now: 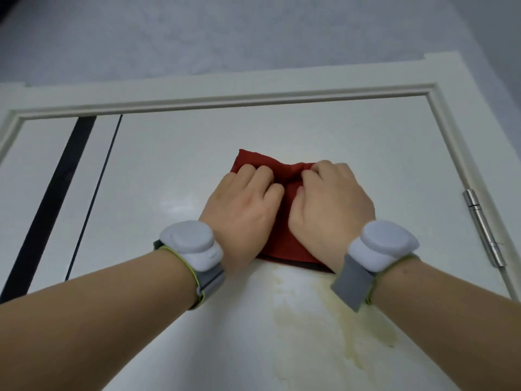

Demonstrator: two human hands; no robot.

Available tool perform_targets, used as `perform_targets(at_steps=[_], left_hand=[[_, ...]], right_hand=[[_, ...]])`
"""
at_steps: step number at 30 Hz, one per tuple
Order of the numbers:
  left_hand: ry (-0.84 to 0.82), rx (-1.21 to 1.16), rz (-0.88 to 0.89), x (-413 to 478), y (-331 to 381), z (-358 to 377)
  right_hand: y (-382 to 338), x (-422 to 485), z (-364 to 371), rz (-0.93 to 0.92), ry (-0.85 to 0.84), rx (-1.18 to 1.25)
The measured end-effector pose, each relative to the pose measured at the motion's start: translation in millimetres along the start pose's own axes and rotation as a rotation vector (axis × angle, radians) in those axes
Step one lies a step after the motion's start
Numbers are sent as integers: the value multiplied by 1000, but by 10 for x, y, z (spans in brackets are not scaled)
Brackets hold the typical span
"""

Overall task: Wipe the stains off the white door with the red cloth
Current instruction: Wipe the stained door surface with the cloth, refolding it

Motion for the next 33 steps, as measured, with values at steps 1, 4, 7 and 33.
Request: perform_targets(at_steps=[1,4,7,33], left_hand=[[9,29,8,-9,18,-5],[28,55,12,-56,27,16],[-49,-34,-193,-127,-44,98],[-326,-221,-329,-358,340,89]], right_hand=[[6,-68,81,-13,34,10],[38,-214,291,-57,94,-17],[96,-227,376,-82,78,-56],[518,-299,312,-330,40,-123]])
Point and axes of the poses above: each hand's wrist, its own x-axis towards the middle knuckle, its own z-axis out of the palm, y = z × x, the point moved 2 cm from there along x, towards the middle knuckle, and after that the axes turned 8 degrees about -z, right-handed, at the moved point
